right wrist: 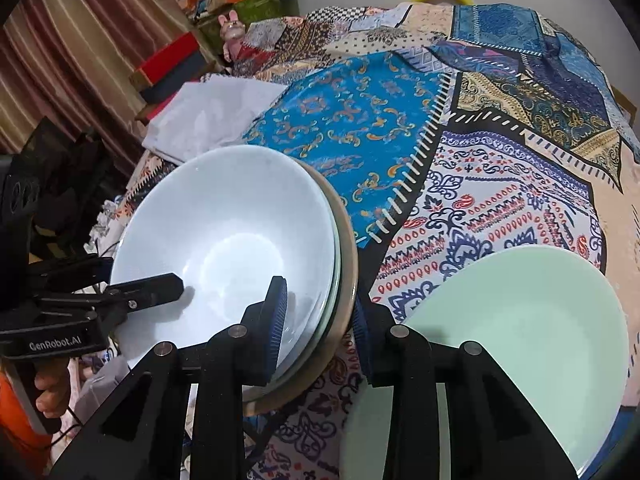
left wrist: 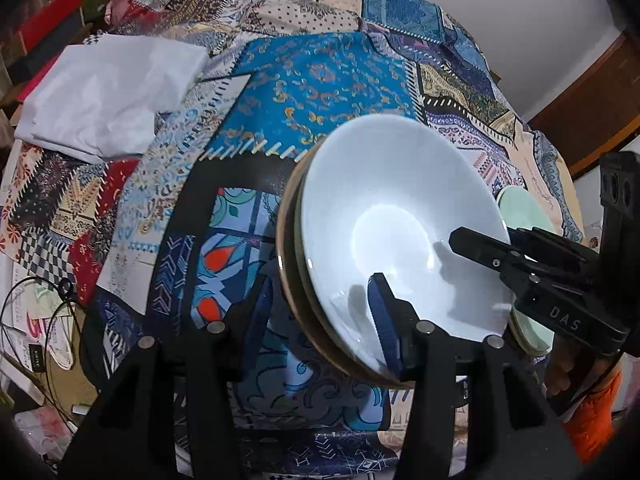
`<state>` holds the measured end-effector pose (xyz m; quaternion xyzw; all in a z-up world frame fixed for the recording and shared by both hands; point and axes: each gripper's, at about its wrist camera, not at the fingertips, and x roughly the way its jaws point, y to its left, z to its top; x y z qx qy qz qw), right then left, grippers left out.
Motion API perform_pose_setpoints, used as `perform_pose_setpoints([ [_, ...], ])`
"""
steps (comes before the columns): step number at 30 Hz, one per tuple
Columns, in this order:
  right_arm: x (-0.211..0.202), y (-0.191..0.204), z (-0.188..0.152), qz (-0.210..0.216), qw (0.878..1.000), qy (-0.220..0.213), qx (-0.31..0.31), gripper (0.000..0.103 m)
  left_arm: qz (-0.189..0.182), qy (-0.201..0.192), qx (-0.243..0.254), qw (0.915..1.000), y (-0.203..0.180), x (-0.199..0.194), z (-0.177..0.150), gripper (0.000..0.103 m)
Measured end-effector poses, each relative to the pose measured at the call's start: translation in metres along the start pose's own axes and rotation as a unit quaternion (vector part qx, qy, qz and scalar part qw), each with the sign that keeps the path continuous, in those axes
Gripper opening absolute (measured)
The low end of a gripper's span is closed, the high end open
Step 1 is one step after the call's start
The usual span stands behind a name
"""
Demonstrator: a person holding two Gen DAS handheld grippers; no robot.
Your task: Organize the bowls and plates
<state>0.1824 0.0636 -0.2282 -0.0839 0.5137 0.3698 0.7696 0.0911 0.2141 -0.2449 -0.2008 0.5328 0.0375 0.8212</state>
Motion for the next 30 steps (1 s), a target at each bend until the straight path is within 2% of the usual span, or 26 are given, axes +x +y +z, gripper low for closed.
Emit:
perform_pose_setpoints([
  [7,0.009,-0.006,0.004,0.015,1.0,0.021,0.012,0.03,-0.015,0.003,0.005,0.9999,-0.006,0.009,0.001,0.042],
  [13,0.012,0.0,0.004,-0.001,1.0,0.019,-0.007,0.03,-0.014,0.001,0.002,0.9999,-0.005,0.01,0.002,0.041],
  [23,0.007,-0.004,0.002,0.007,1.0,0.008,0.02,0.03,0.013,-0.008,0.006,0.9999,-0.012,0.004,0.004,0.04],
  [30,0.001,-0.002,-0.001,0.006,1.0,-0.001,0.024,0.029,0.019,-0.017,0.005,0.9997,-0.016,-0.003,0.005,0.04],
])
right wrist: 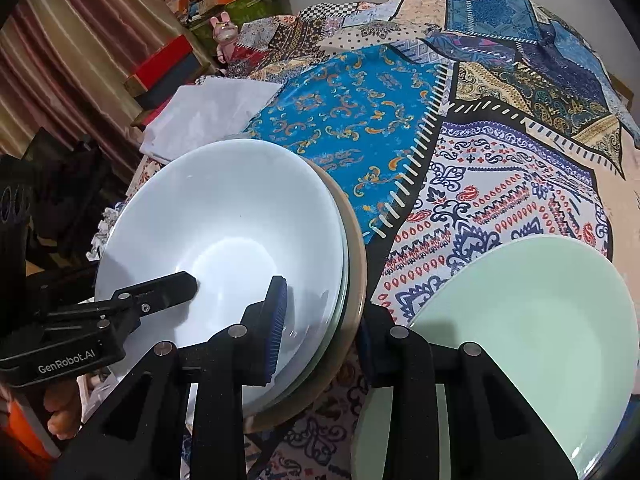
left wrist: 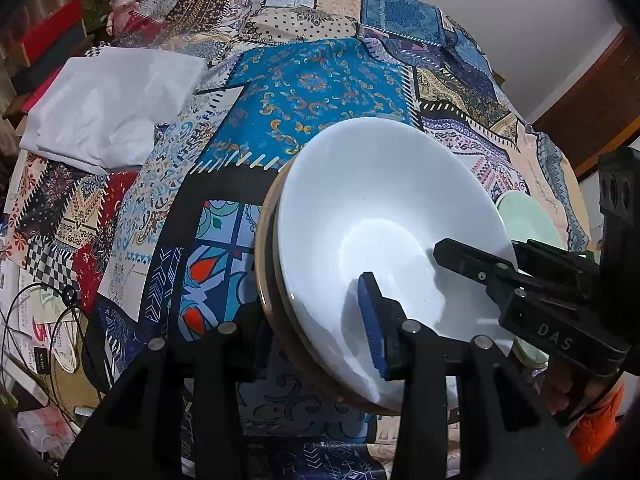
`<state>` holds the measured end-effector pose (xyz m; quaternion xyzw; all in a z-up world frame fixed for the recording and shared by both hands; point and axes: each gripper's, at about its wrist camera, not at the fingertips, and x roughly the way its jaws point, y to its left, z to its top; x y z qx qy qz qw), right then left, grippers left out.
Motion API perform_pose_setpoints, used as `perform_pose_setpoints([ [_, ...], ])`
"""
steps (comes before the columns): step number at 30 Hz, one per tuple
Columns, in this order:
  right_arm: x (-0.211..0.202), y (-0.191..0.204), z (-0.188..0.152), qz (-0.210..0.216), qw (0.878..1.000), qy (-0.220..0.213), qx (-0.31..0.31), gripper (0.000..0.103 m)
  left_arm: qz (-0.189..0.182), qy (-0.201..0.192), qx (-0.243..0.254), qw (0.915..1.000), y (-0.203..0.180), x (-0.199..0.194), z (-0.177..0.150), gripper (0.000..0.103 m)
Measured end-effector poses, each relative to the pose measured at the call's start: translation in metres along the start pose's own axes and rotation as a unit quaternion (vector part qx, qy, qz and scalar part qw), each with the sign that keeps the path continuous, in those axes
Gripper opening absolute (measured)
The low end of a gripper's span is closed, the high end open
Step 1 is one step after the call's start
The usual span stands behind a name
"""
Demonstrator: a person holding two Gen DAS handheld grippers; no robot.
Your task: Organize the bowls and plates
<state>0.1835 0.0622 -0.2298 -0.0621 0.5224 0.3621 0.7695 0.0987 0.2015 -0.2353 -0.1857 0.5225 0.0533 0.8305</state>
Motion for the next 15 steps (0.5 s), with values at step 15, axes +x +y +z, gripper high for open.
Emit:
perform_pose_setpoints([
  [15,-0.06,-0.014,-0.003,-0.008,0.998,-0.064,0.012,0.029,-0.014,-0.042,0.032,0.9985,-0.047,-0.038,0.008,0.04],
])
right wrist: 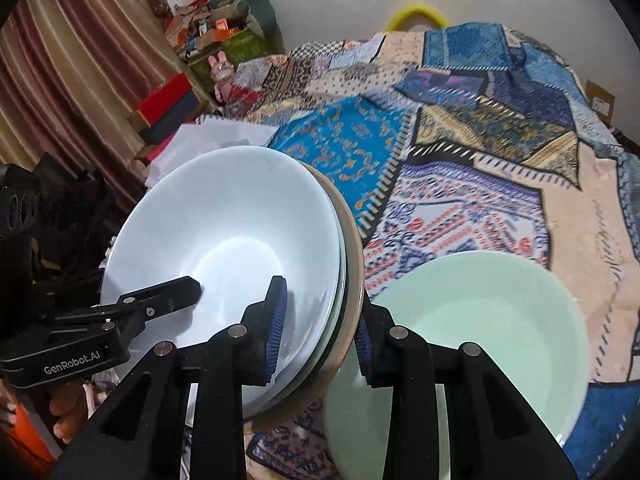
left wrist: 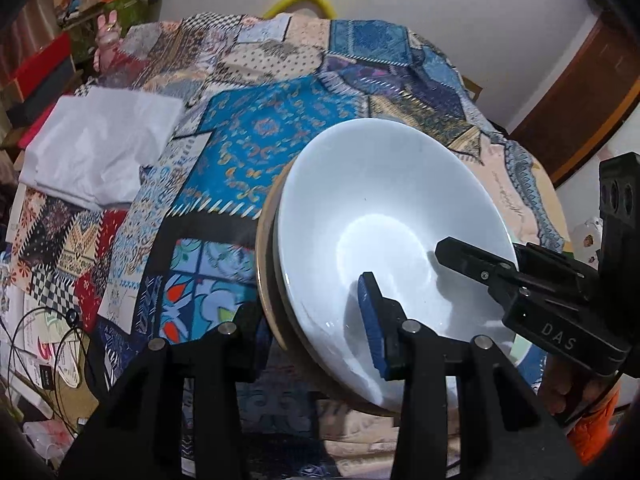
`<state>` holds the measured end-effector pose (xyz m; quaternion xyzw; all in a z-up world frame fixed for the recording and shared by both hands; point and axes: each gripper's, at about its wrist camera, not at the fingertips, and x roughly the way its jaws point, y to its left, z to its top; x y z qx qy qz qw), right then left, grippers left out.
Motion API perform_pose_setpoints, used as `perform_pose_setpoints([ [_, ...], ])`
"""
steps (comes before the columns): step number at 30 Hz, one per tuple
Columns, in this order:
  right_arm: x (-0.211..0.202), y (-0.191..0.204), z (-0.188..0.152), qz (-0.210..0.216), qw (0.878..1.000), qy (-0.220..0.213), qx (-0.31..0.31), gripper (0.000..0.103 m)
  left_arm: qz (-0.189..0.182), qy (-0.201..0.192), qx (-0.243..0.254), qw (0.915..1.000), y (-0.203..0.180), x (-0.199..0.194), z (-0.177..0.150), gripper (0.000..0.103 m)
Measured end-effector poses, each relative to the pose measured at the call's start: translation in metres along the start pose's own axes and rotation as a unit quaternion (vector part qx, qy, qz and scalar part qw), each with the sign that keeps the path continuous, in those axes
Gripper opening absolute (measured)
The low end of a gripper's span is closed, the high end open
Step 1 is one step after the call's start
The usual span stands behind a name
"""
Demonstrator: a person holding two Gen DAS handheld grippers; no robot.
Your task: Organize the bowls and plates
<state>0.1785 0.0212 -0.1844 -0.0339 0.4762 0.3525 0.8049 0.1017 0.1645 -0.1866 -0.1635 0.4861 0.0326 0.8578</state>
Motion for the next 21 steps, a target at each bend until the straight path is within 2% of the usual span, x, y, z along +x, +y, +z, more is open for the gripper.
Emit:
perform_pose_setpoints([
  [11,-0.041,-0.033,-0.006,-0.017,0.999,-0.033,0.016,0.029,-0.012,-0.012,0.03,0.9994,-0.052,-0.007,0.008,0.04],
  [21,-0.069,-0.064,-0.021,-0.034,0.998,-0.044,0.04,0.029,-0.032,-0.003,0.055,0.998,-0.095,0.003,0.006,0.04],
])
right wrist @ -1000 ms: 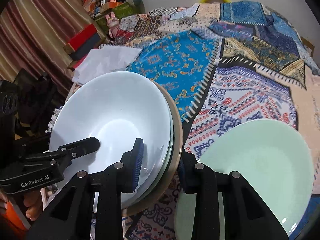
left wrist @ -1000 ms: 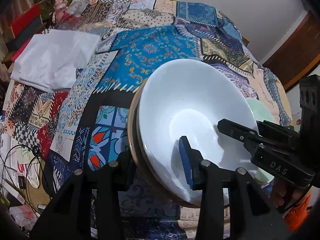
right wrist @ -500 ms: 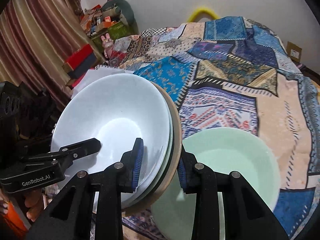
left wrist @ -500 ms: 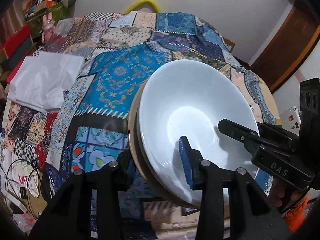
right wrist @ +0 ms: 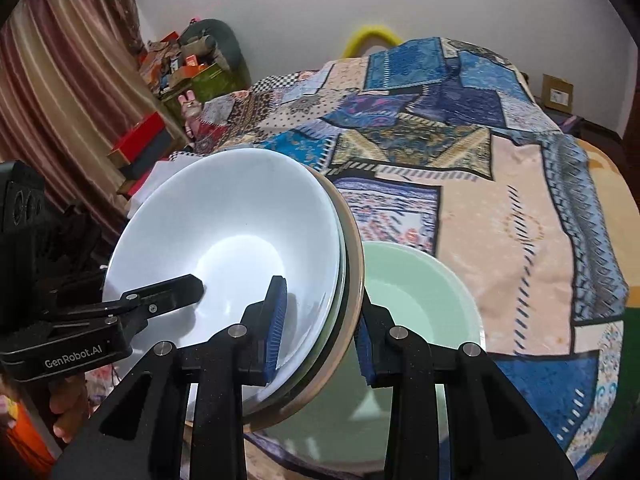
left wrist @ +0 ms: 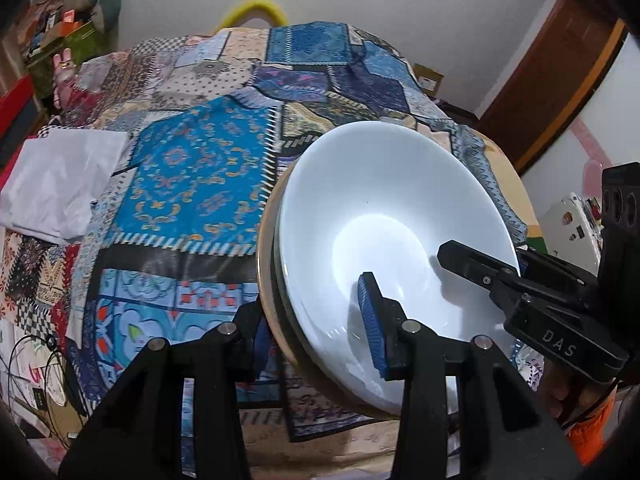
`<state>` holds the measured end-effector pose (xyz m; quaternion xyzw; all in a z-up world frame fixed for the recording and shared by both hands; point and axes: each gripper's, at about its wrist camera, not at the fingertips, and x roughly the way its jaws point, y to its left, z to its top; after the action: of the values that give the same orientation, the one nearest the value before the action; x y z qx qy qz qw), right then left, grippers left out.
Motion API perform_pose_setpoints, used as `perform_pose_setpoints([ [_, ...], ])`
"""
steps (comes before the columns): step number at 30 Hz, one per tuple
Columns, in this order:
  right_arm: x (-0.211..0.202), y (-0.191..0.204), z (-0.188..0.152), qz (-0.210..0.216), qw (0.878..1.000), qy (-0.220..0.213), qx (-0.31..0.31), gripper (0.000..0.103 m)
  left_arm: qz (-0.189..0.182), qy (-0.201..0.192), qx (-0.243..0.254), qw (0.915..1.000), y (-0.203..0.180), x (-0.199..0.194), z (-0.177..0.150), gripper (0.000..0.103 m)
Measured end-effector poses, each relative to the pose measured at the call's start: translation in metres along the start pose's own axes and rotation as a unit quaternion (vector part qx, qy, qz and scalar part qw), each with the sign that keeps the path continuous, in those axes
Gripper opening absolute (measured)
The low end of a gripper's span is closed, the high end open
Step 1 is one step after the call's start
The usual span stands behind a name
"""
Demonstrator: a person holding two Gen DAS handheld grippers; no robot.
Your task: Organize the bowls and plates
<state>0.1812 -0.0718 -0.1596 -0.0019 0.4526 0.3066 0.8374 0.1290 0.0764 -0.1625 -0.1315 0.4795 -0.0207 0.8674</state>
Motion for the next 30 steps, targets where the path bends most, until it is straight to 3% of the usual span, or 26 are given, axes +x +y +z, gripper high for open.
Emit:
perform_pose_setpoints([
  [16,-0.004,-0.046,-0.02,-0.02,0.999,0.015,0.043,0.029,-0.019,0.04,0.021,0.9988,-0.036,0.042,-0.002,0.04],
  [30,0.012,-0.061,-0.027,-0.021,0.997,0.036,0.063,0.029,-0.028,0.078,0.01,0.9965,-0.033,0.069,-0.003,0.04],
])
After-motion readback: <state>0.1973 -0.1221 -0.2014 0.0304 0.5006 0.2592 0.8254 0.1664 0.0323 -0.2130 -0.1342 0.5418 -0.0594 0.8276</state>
